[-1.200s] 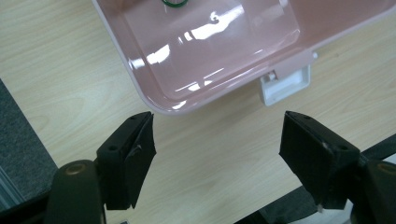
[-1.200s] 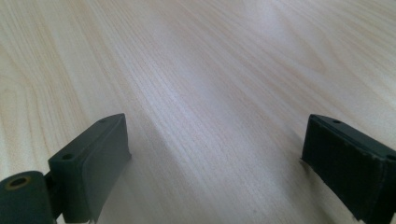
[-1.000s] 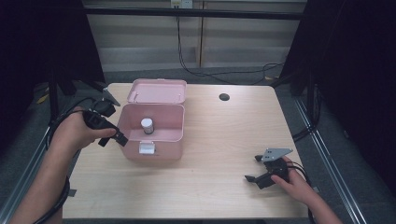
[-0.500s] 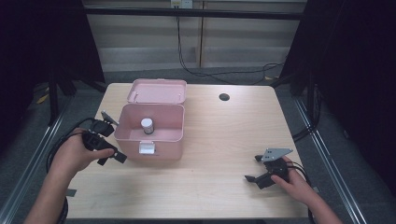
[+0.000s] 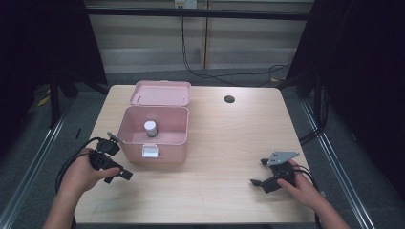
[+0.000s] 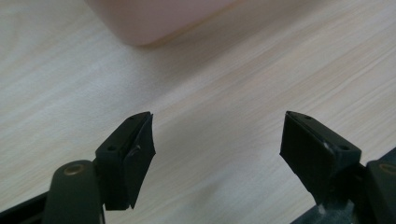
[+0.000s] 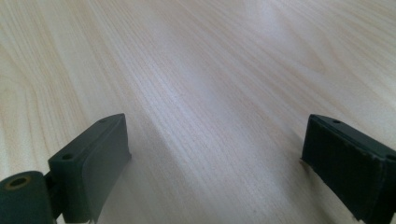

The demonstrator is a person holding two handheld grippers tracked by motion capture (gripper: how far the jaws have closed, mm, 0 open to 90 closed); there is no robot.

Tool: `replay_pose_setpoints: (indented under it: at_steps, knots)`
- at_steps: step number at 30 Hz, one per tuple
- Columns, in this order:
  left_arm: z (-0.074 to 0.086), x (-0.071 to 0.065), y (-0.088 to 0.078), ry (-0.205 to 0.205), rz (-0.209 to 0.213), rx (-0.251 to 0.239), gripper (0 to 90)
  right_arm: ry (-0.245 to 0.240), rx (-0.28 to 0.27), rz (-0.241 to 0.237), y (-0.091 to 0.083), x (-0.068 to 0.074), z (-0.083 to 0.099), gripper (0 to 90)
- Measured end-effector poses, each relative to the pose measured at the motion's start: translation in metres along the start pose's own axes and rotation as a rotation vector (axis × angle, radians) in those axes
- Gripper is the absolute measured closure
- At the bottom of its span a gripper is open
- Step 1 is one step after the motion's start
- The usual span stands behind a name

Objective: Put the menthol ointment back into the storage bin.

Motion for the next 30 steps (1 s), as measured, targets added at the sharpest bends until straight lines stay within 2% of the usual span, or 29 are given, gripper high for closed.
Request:
replay_pose_setpoints:
  at_steps: [2,6,11,15,18,23,26,30]
  knots:
    - [0.003,0.000,0.008,-0.002,-0.006,0.001,25.6,0.000,0.000,0.000,0.000,0.000,0.000,6.7]
    - [0.010,0.001,0.025,-0.009,0.010,-0.011,25.6,-0.001,0.000,0.000,0.000,0.000,0.000,6.7]
    - [0.013,0.000,0.034,-0.009,0.016,-0.003,25.7,0.000,0.000,0.000,0.000,0.000,0.000,6.7]
    - [0.014,-0.002,0.040,0.001,0.003,0.006,25.7,0.000,0.000,0.000,0.000,0.000,0.000,6.7]
    - [0.016,-0.002,0.042,0.009,-0.025,0.002,25.7,0.000,0.000,0.000,0.000,0.000,0.000,6.7]
    - [0.020,-0.003,0.048,0.037,-0.037,-0.027,24.2,0.000,0.000,0.000,0.000,0.000,0.000,6.8]
    - [0.022,-0.005,0.054,0.049,-0.060,-0.040,23.5,0.000,-0.001,0.002,0.000,0.000,0.000,6.8]
    - [0.021,-0.006,0.057,0.097,-0.099,-0.061,22.2,0.000,-0.002,0.001,0.000,0.000,0.000,6.8]
Point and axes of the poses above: each handheld gripper's, and its own axes: y roughly forward along the jaws, z roughly out of its underside, x roughly to its left, the point moved 1 cm from there along y, roughly forward along the jaws, and after that the axes turned 10 degrees about y, right-handed, at the moved point
